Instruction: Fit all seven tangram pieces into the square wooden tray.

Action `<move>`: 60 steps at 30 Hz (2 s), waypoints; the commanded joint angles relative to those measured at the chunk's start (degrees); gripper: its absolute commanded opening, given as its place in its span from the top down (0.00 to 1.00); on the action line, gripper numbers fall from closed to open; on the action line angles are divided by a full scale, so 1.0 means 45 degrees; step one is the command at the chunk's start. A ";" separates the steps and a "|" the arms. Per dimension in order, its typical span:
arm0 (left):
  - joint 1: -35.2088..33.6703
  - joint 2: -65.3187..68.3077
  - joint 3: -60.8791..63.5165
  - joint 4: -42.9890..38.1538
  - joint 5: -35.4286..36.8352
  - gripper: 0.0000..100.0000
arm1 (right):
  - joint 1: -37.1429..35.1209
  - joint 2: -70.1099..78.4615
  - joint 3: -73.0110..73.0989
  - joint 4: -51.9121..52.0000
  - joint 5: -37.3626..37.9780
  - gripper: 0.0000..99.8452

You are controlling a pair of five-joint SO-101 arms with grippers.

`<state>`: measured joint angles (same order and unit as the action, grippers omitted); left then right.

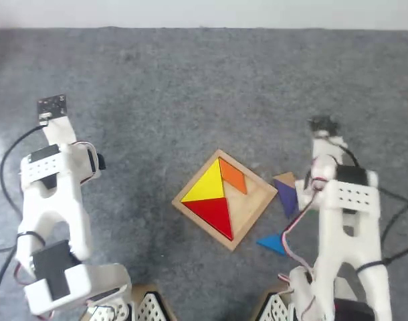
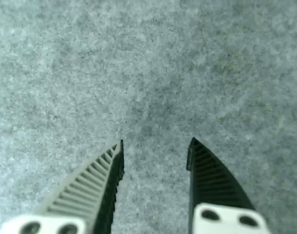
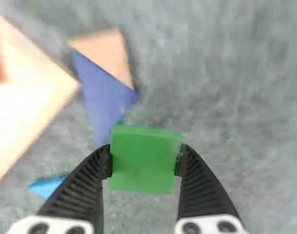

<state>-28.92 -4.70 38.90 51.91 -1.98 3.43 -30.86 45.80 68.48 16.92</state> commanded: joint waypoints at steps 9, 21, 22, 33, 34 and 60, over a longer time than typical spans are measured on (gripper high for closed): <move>-0.0059 -0.0527 -0.0049 -0.0156 0.0117 0.79 | -0.7687 0.1319 -0.1621 -0.1416 0.3712 0.99; -0.0059 -0.0527 -0.0049 -0.0156 0.0098 0.79 | -0.8918 0.2295 0.0586 -0.2589 0.6095 0.99; -0.0059 -0.0527 -0.0049 -0.0156 0.0098 0.79 | -0.8977 0.2178 0.0840 -0.2862 0.6115 0.99; -0.0059 -0.0527 -0.0049 -0.0117 0.0098 0.79 | -0.7512 0.2081 0.0977 -0.3761 1.0413 0.99; -0.0059 -0.0527 -0.0049 -0.0039 0.0098 0.79 | -0.7336 0.2081 0.0977 -0.3937 1.1018 0.99; -0.0098 -0.0527 -0.0068 0.0020 0.0117 0.79 | -0.8137 0.2100 0.1074 -0.3038 1.1761 0.76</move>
<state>-28.92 -4.70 38.90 51.91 -1.98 -32.62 -18.55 50.64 54.59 67.56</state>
